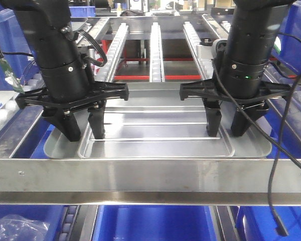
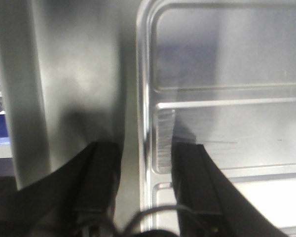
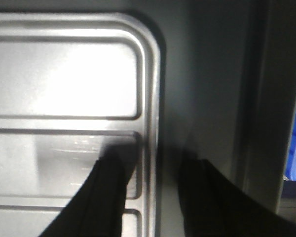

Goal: Grab silver tray and place in blue box
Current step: 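Close both grippers on the opposite side rims of the tray, then lift the tray with both grippers and pull it toward the robot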

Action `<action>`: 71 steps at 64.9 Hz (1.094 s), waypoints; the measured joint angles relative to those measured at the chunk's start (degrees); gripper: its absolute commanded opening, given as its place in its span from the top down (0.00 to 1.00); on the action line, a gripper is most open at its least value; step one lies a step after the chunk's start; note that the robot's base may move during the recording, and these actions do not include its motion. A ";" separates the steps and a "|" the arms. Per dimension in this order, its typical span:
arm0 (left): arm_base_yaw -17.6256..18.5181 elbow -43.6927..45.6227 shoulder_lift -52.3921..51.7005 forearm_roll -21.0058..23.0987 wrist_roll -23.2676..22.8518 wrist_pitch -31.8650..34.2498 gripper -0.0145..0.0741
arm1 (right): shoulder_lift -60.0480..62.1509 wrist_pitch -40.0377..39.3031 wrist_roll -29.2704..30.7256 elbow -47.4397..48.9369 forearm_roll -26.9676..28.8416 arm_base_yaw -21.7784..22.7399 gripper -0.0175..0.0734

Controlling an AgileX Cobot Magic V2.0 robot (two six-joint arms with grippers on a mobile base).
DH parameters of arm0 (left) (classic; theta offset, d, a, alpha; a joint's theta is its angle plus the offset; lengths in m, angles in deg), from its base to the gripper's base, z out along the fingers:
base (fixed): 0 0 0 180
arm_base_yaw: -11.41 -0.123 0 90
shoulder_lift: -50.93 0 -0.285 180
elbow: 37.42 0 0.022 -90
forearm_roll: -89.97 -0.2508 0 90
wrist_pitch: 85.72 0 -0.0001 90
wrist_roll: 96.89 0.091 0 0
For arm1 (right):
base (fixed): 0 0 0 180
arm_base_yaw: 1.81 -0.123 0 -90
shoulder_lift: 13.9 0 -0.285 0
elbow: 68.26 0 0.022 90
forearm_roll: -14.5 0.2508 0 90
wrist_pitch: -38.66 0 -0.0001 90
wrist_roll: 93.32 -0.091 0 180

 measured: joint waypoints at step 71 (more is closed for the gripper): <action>0.11 4.95 -3.70 -3.08 -2.38 -4.14 0.84 | 6.48 3.74 -1.51 1.61 0.11 -0.24 0.75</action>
